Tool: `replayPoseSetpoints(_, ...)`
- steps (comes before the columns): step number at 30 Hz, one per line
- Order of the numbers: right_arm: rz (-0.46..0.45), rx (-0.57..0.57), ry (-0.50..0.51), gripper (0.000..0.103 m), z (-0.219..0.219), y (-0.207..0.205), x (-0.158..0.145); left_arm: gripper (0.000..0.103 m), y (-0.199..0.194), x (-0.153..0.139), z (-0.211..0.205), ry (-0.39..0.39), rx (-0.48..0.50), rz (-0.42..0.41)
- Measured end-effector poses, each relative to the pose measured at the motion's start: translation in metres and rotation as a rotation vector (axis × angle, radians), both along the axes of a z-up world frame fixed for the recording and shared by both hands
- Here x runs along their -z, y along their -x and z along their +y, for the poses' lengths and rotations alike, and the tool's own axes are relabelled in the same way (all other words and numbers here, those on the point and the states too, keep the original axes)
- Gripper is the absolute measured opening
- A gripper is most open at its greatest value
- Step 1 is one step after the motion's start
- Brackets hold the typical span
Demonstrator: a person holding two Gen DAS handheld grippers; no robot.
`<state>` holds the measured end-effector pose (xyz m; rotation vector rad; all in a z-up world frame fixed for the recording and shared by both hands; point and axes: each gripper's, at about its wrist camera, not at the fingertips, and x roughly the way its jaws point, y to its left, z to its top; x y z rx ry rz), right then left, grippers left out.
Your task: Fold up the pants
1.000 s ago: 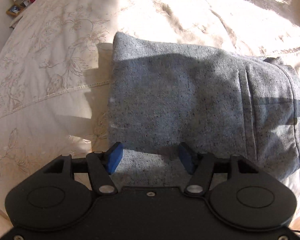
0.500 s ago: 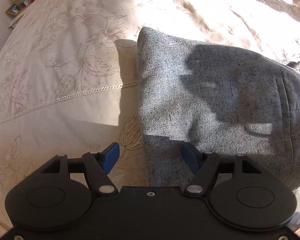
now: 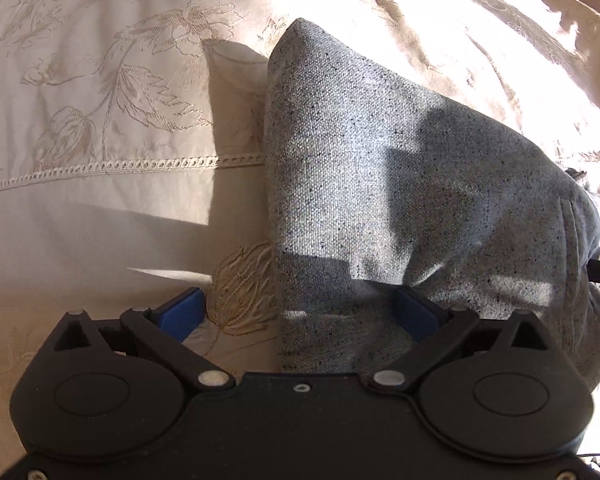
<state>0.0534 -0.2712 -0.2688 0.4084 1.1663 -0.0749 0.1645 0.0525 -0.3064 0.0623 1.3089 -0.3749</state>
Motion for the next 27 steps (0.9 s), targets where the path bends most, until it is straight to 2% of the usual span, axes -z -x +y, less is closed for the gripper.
replayPoseSetpoints(1,0.006,-0.003,-0.006,0.074,0.001,-0.002,0.000,0.099,-0.001,0.000,0.000,0.009,-0.008,0.005)
replayPoseSetpoints(2,0.005,-0.008,-0.041,0.060,0.002,-0.004,-0.001,0.090,-0.001,-0.002,0.000,0.029,-0.008,0.010)
replayPoseSetpoints(3,0.003,-0.004,-0.082,0.029,0.003,-0.004,-0.004,0.065,0.000,-0.007,0.000,0.066,0.004,0.018)
replayPoseSetpoints(4,0.004,0.011,-0.078,0.024,0.007,-0.004,-0.008,0.047,0.002,-0.013,0.000,0.131,0.017,0.033)
replayPoseSetpoints(5,-0.006,0.009,-0.044,0.023,0.015,-0.003,-0.016,0.026,0.005,-0.018,-0.002,0.151,0.003,0.034)
replayPoseSetpoints(6,-0.015,0.000,-0.009,0.021,0.022,-0.001,-0.023,0.019,0.009,-0.025,-0.005,0.122,-0.007,0.003)
replayPoseSetpoints(8,-0.039,0.001,0.032,0.020,0.032,0.004,-0.039,0.013,0.019,-0.042,-0.012,0.077,0.022,-0.061)
replayPoseSetpoints(12,-0.117,-0.023,0.081,0.016,0.057,0.011,-0.085,0.012,0.031,-0.082,-0.005,0.123,0.030,-0.137)
replayPoseSetpoints(16,-0.194,-0.103,0.125,0.016,0.089,0.004,-0.121,0.012,0.028,-0.121,0.018,0.118,0.008,-0.241)
replayPoseSetpoints(22,-0.267,-0.163,0.074,0.016,0.118,-0.056,-0.148,0.012,-0.015,-0.151,0.066,0.096,-0.062,-0.297)
replayPoseSetpoints(25,-0.289,-0.190,0.052,0.016,0.136,-0.106,-0.148,0.012,-0.044,-0.152,0.082,0.072,-0.098,-0.314)
replayPoseSetpoints(27,-0.282,-0.179,0.042,0.017,0.144,-0.139,-0.140,0.015,-0.069,-0.143,0.092,0.058,-0.134,-0.291)
